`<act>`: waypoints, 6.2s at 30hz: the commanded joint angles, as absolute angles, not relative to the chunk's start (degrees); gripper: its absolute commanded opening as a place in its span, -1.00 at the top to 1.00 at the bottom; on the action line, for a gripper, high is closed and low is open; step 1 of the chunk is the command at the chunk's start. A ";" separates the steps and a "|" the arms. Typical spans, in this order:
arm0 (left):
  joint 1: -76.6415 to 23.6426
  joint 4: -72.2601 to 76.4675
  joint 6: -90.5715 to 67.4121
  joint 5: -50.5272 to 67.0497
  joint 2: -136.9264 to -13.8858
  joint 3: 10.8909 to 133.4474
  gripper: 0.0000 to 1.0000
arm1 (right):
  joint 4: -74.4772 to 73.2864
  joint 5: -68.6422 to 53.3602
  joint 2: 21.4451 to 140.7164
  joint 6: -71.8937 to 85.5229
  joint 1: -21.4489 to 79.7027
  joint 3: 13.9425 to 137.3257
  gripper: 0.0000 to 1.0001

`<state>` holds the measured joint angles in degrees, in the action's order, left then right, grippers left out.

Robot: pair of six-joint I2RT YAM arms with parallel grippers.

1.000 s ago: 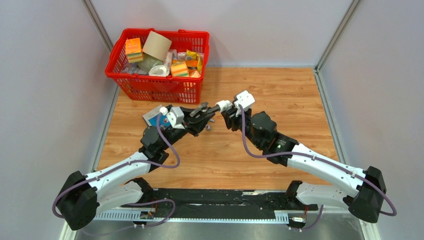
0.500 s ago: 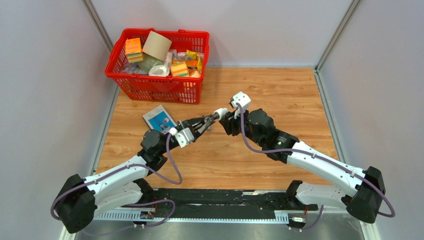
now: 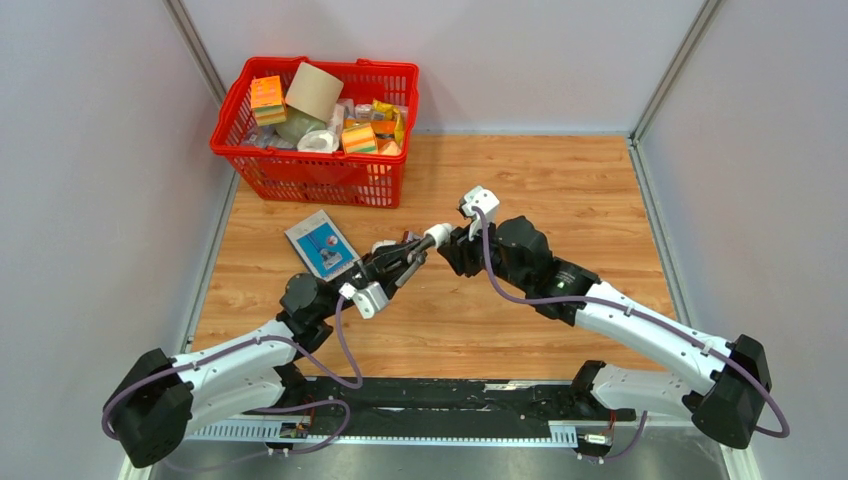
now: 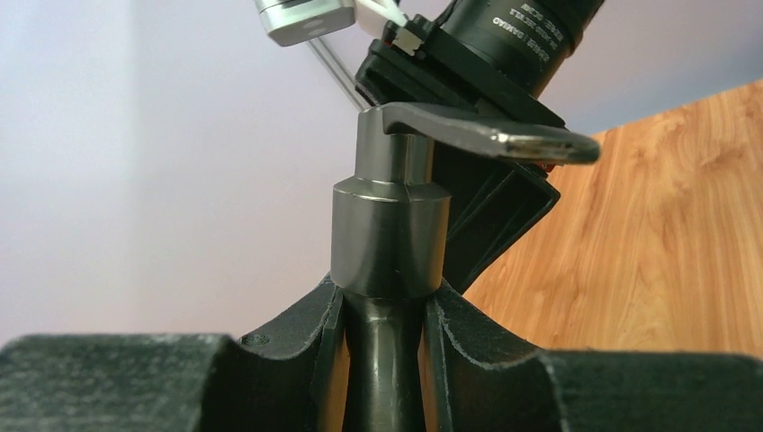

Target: Install the water faucets

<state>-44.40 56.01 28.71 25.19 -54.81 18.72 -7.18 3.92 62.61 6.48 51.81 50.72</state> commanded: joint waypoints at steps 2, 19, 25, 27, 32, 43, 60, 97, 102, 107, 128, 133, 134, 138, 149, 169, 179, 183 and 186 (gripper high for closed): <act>-44.21 58.96 14.29 14.86 -57.48 14.77 0.99 | 4.31 -7.30 58.54 9.15 53.70 52.38 0.59; -29.45 52.42 -37.61 13.89 -54.68 16.78 1.00 | 7.47 -6.43 51.95 -4.74 52.56 43.08 -0.76; -27.51 45.78 -38.13 15.55 -50.98 16.70 1.00 | 7.73 -6.05 53.35 -6.06 52.56 40.96 -0.81; -27.16 46.23 -40.60 17.92 -50.63 16.79 0.99 | 10.27 -8.17 53.79 -7.46 52.56 39.38 -0.81; -26.37 42.82 -49.19 21.97 -49.84 19.50 1.00 | 21.77 -14.49 52.74 -12.20 52.65 31.92 -1.00; -26.02 28.93 -66.26 17.85 -45.97 24.96 1.00 | 37.08 -8.63 53.08 -29.33 58.96 24.26 -1.00; -26.10 25.66 -72.95 20.47 -42.98 28.30 0.99 | 53.17 -3.51 61.70 -46.93 63.11 21.88 -0.93; -26.10 32.55 -66.36 24.79 -41.22 26.98 1.00 | 43.25 -24.27 65.92 -10.17 50.79 34.54 1.00; -26.10 22.95 -65.57 23.56 -41.49 30.41 0.99 | 40.78 -13.21 65.04 -25.72 56.24 34.19 1.00; -26.19 19.24 -66.17 21.27 -40.87 30.77 1.00 | 42.53 -3.89 65.65 -37.85 61.42 33.14 1.00; -26.63 29.79 -66.10 22.85 -39.29 26.28 1.00 | 36.57 -1.82 68.03 -38.43 66.10 37.53 1.00; -26.72 36.20 -62.06 29.69 -40.43 26.28 1.00 | 32.97 -10.61 65.48 -30.34 61.97 38.93 1.00; -26.72 36.82 -61.53 30.58 -40.52 26.63 0.99 | 31.91 -12.72 65.04 -28.93 61.27 39.46 1.00; -26.72 39.01 -55.47 37.68 -40.69 27.95 1.00 | 27.69 -20.46 63.90 -23.66 57.93 42.09 1.00; -27.07 61.41 -46.94 44.56 -39.90 23.13 0.99 | 28.12 -36.11 63.45 -7.84 50.19 45.00 1.00; -27.77 88.77 -39.91 58.55 -44.56 17.67 1.00 | 37.70 -55.82 71.28 13.45 43.95 48.16 1.00; -27.69 67.27 -52.16 10.69 -39.38 13.35 1.00 | 40.16 -38.78 63.37 -5.51 43.07 38.42 1.00; -27.77 50.05 -60.63 0.20 -36.04 17.56 1.00 | 42.79 -33.24 62.75 -13.52 43.42 36.83 1.00; -27.77 32.24 -68.88 -8.85 -32.53 21.17 1.00 | 45.00 -28.49 62.67 -21.94 45.95 36.21 1.00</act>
